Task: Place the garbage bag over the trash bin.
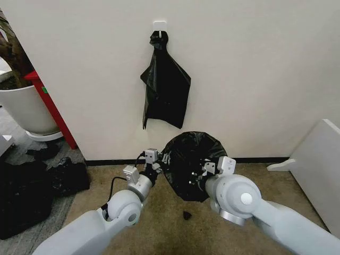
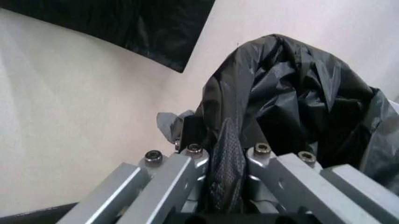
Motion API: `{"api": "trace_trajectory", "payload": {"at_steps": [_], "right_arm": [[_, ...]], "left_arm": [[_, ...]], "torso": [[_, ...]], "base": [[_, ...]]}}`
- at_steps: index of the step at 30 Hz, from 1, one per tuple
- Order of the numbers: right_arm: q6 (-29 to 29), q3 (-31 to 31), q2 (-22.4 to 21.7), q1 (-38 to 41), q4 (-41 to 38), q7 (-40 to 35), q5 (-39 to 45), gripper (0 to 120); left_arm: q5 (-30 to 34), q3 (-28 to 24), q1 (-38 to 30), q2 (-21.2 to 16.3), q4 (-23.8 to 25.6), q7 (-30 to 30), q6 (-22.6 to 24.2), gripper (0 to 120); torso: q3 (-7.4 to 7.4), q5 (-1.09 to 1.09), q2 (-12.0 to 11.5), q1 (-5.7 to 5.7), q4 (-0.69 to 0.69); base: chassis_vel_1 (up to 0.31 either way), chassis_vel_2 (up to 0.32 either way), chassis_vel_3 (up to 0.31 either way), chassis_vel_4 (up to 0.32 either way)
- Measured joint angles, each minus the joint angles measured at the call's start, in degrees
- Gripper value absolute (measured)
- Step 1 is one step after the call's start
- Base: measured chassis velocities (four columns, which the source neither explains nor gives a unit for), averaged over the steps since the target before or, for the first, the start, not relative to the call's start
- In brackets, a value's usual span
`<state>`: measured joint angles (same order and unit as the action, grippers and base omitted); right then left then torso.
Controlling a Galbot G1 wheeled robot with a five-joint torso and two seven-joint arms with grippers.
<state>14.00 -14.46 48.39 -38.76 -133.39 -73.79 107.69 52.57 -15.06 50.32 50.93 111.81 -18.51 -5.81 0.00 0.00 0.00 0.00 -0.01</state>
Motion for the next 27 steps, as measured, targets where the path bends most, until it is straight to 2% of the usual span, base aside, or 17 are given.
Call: {"api": "trace_trajectory", "payload": {"at_steps": [3,8,13,19,22,27], "right_arm": [[0.0,1.1,-0.4,3.1,-0.7,0.3,0.8,0],[0.9,1.1,0.9,6.8,3.5,1.1,0.3,0],[1.5,-2.0,5.1,7.5,11.6,1.0,-2.9,0],[1.1,-5.8,9.3,7.5,16.6,-0.6,-5.2,0],[0.6,-8.3,10.4,7.5,16.6,-1.8,-5.9,0],[0.3,-8.9,10.2,7.9,14.6,-2.7,-4.9,0]], "left_arm": [[-0.5,0.0,0.0,0.2,-0.2,0.3,-0.1,4],[-1.9,-0.3,0.4,0.5,-0.6,0.8,-0.4,4],[-2.3,-0.3,0.4,0.4,-0.2,0.8,-0.5,4],[-2.5,-0.2,0.2,0.3,0.4,0.8,-0.6,4],[-2.5,-0.2,-0.2,0.7,0.3,0.7,-0.6,4],[-2.5,0.0,-0.8,1.2,-0.3,0.7,-0.6,4]], "torso": [[0.00,0.00,0.0,0.00,0.00],[0.00,0.00,0.0,0.00,0.02],[0.01,0.00,0.0,0.00,0.01],[0.01,0.00,0.0,0.00,0.02],[0.01,0.00,0.0,0.00,0.01],[0.00,0.00,0.0,0.00,0.01]], "base": [[0.000,0.000,0.000,0.000],[0.000,0.000,0.000,0.000],[0.000,0.000,0.000,0.000],[0.000,0.000,0.000,0.000],[0.000,0.000,0.000,0.000],[0.000,0.000,0.000,0.000]]}}
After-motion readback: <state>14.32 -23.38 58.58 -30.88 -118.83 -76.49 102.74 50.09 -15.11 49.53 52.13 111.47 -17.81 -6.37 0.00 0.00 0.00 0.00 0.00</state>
